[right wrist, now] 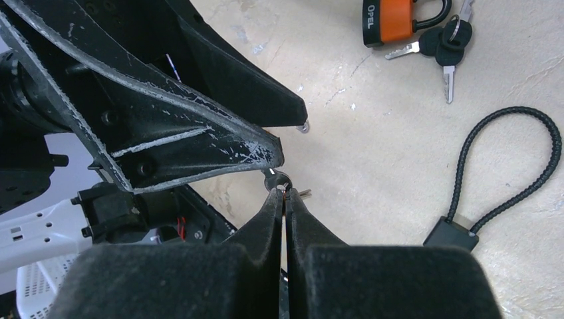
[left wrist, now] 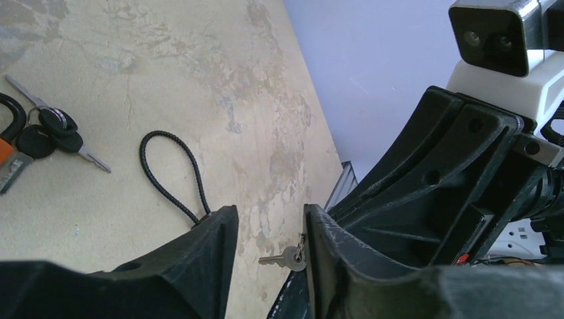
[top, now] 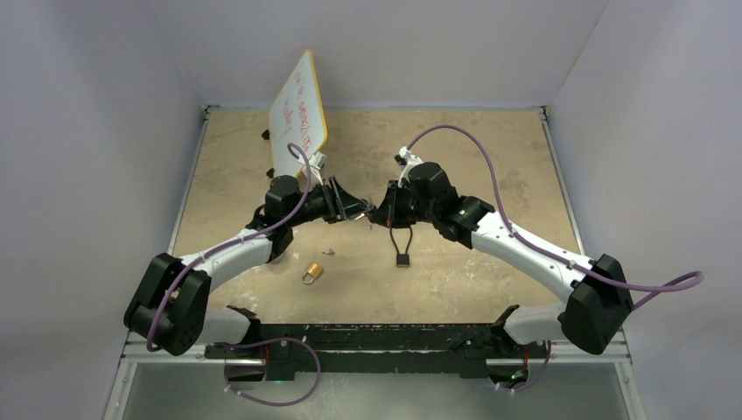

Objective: Unlock with the key
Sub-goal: Pick up the key from the center of the board.

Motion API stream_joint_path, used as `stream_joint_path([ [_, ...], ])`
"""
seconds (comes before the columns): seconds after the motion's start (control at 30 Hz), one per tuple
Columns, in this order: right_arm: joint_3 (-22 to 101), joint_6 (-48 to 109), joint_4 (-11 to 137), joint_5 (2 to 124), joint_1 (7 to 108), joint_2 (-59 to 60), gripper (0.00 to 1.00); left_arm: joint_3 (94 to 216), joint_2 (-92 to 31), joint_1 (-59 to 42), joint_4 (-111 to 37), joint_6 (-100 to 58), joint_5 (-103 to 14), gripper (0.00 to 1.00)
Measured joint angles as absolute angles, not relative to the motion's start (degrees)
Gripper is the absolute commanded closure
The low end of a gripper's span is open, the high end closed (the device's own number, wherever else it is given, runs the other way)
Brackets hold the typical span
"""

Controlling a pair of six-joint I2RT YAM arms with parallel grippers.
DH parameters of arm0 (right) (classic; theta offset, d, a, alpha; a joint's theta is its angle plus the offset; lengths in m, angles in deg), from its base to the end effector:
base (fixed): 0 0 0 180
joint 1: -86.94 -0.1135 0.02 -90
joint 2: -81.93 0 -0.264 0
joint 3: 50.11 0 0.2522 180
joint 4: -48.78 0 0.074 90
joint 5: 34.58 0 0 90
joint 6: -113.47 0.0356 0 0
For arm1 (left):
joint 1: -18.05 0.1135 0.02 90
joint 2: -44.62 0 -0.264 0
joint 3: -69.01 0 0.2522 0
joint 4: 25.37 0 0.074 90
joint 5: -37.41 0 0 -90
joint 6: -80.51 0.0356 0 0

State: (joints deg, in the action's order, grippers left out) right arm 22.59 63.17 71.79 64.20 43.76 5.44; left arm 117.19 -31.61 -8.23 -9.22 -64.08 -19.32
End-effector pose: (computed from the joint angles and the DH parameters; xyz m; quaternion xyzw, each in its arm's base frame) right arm 0.2205 0.2143 0.3043 -0.0659 0.8476 0.3946 0.3485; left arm 0.2436 -0.1420 0.2299 -0.0071 0.7656 -0.5607 0.3153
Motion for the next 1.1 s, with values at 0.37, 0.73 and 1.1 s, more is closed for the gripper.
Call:
stream_joint_path([
  [0.37,22.59,63.39,72.67,64.22,43.74,5.26,1.0,117.74,-31.94,-8.27,-8.76,-64.47,-18.03,0.91],
  [0.73,22.55,63.61,72.06,64.13,43.76,5.26,1.0,121.56,-31.65,-8.27,-12.52,-65.41,-15.05,0.7],
  [1.1,21.19,64.48,70.9,63.93,43.74,6.16,1.0,121.54,-31.65,-8.27,-14.11,-65.91,-15.23,0.66],
])
